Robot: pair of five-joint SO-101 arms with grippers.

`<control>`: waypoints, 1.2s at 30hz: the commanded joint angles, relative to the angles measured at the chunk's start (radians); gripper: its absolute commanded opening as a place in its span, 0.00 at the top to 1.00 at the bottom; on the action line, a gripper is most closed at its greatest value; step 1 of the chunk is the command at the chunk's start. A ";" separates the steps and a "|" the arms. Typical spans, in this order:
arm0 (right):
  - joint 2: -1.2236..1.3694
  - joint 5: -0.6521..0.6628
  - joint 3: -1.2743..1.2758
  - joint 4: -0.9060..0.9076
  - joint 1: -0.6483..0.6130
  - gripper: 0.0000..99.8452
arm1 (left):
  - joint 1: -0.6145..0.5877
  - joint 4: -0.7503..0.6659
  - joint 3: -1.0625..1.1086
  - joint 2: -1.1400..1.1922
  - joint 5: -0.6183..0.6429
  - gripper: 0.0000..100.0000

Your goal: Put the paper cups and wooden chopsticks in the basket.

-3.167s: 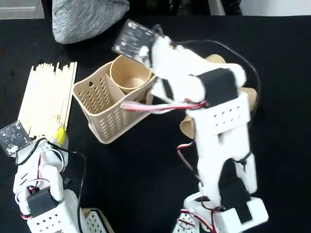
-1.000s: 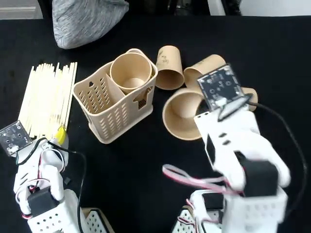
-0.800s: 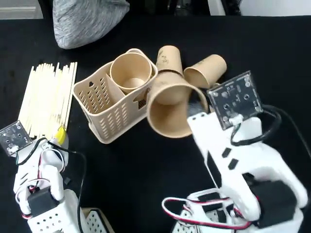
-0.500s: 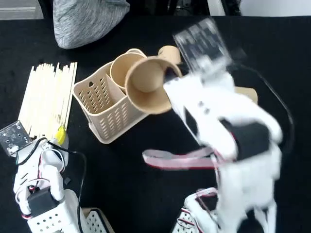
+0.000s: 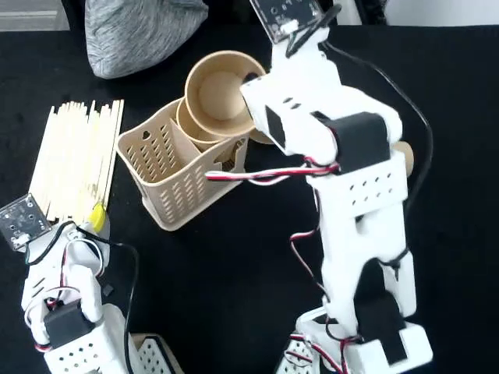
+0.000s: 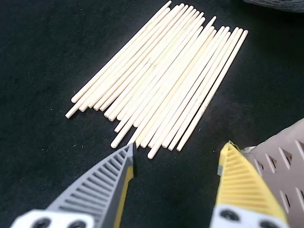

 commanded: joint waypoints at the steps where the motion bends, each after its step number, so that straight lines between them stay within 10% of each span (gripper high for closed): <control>1: 0.044 -0.008 -0.059 -0.049 -0.014 0.99 | -0.002 -0.023 -0.002 -0.009 0.011 0.71; 15: 0.145 -0.005 -0.054 -0.003 -0.078 0.98 | -0.005 -0.023 -0.002 -0.009 0.011 0.71; 23: 0.157 0.049 -0.073 0.014 -0.084 0.73 | -0.002 -0.023 -0.001 -0.009 0.011 0.71; 31: 0.157 0.058 -0.206 0.078 -0.077 0.71 | -0.002 -0.023 -0.001 -0.009 0.011 0.71; 36: 0.157 0.319 -0.291 0.239 -0.055 0.71 | -0.002 -0.023 -0.001 -0.009 0.011 0.71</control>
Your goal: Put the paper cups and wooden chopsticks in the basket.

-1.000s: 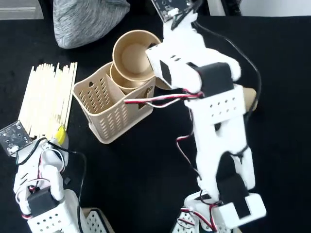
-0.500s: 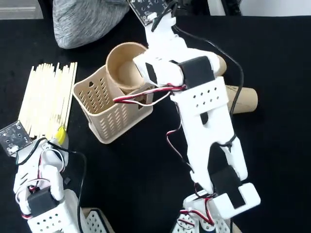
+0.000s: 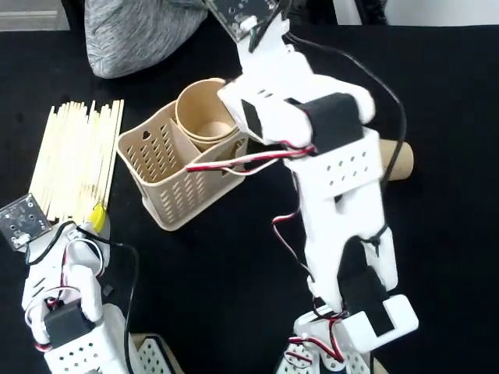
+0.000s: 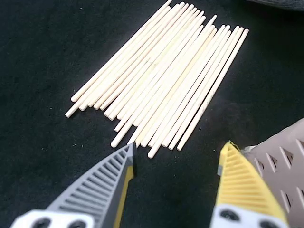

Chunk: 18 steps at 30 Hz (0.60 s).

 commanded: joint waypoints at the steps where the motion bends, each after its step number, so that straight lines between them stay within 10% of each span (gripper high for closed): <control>1: -0.005 0.230 -0.093 0.127 0.040 0.71 | -0.002 -0.023 -0.004 -0.009 0.011 0.71; 8: 0.010 0.583 0.147 0.091 0.267 0.70 | -0.002 -0.023 -0.004 -0.009 0.011 0.71; 18: -0.054 0.637 0.819 -0.588 0.419 0.70 | -0.002 -0.023 -0.004 -0.009 0.011 0.71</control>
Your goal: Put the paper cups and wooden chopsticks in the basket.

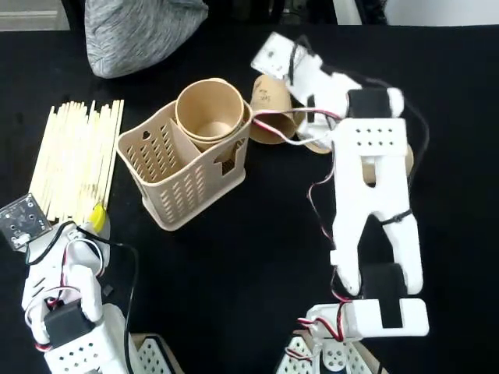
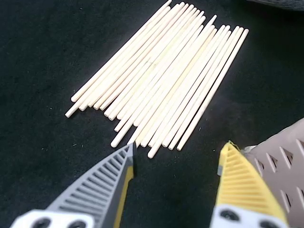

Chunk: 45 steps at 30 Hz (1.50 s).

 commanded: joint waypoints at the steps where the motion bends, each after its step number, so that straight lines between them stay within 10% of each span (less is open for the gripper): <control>1: -0.061 0.017 0.278 -0.390 0.063 0.70 | -0.002 -0.023 -0.004 -0.009 0.011 0.71; 14: 0.168 0.011 0.501 -1.005 0.140 0.71 | -0.002 -0.023 -0.004 -0.009 0.011 0.71; 23: 0.189 0.009 0.501 -1.091 0.141 0.97 | -0.002 -0.023 -0.004 -0.009 0.011 0.71; 33: 0.061 -0.157 0.501 -1.069 0.226 0.99 | -0.001 -0.023 -0.004 -0.009 0.011 0.71; 45: -0.367 -0.520 0.280 -0.537 0.224 0.99 | -0.001 -0.023 -0.002 -0.009 0.011 0.71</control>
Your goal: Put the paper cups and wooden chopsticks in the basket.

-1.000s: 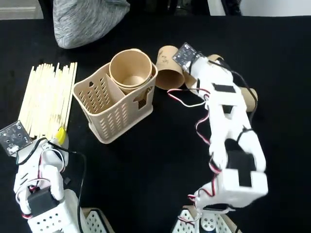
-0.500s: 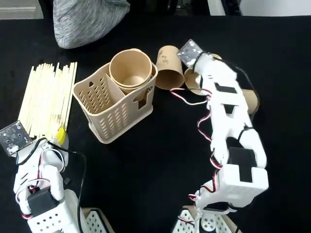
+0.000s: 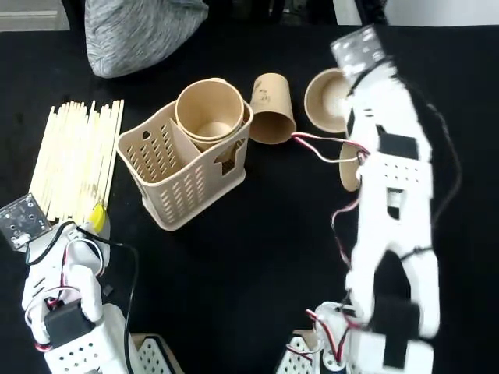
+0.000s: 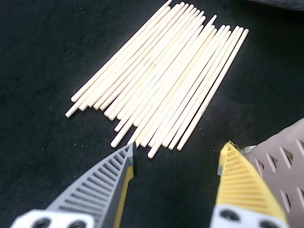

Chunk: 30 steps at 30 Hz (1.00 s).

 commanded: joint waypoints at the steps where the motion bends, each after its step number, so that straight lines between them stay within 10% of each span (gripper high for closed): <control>1: -0.162 -0.176 -0.194 0.230 0.009 0.99 | -0.001 -0.023 -0.001 -0.009 0.011 0.71; 21: -0.157 -0.419 -0.875 0.916 -0.597 0.99 | -0.001 -0.038 0.005 -0.009 0.011 0.71; 30: -0.021 -0.414 -0.906 0.988 -0.638 0.99 | -0.001 -0.040 0.007 -0.009 0.011 0.71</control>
